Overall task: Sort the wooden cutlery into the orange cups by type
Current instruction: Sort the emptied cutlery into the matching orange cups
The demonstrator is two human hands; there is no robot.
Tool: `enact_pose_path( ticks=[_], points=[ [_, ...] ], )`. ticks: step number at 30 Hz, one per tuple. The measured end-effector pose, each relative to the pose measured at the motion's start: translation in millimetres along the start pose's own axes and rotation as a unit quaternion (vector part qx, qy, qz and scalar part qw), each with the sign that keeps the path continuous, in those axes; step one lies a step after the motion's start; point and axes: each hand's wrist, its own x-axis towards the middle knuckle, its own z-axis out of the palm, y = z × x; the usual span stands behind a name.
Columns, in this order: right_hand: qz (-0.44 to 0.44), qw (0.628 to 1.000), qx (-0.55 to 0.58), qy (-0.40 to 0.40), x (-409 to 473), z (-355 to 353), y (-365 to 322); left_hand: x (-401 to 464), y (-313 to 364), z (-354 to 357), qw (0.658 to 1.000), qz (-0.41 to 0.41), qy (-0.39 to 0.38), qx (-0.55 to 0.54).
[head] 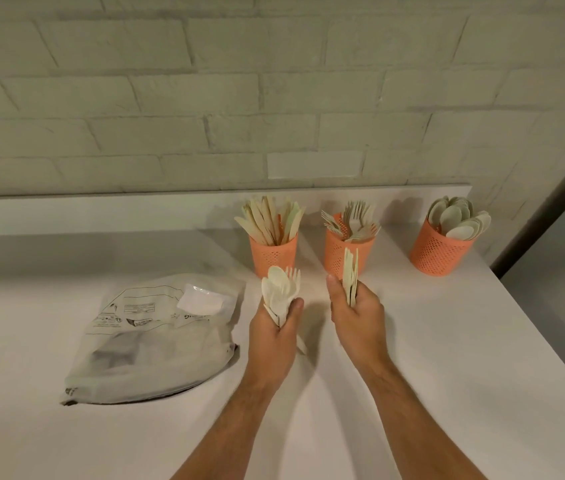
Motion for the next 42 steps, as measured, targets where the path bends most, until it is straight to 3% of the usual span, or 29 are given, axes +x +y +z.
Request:
enact_pose_path(
  ticks=[3,8,14,22,29,32,38,40,42],
  points=[
    [-0.001,1.000,0.026,-0.006,0.2,5.5,7.2,-12.3,-11.0,-0.8,0.999,-0.031,0.021,-0.006],
    [-0.019,0.993,0.111,0.033,5.8,7.8,3.4,-15.0,-0.3,-1.2,1.000,-0.012,0.012,0.002],
    [0.032,0.995,0.096,0.020,6.5,16.4,20.0,-25.6,-12.3,-1.4,0.998,-0.014,0.046,0.051],
    [-0.087,0.963,0.254,-0.016,72.5,56.8,-105.8,-15.8,-27.4,-6.9,0.996,-0.048,0.072,0.004],
    [-0.098,0.986,0.133,-0.018,119.2,98.5,-109.3,-15.9,-28.1,-9.1,0.997,-0.048,0.067,-0.001],
    [-0.102,0.981,0.162,-0.025,128.6,94.6,-104.7,-16.0,-25.7,-8.8,0.997,-0.043,0.064,-0.001],
    [-0.211,0.974,0.063,-0.047,114.8,74.7,-108.2,-16.1,-28.6,-8.9,0.996,-0.041,0.073,-0.016],
    [-0.227,0.970,0.002,-0.083,98.2,61.4,-105.3,-15.5,-29.5,-9.0,0.996,-0.045,0.075,-0.024],
    [-0.205,0.963,-0.052,-0.169,80.7,46.3,-100.4,-14.8,-30.5,-8.6,0.996,-0.048,0.077,-0.027]
  ],
)
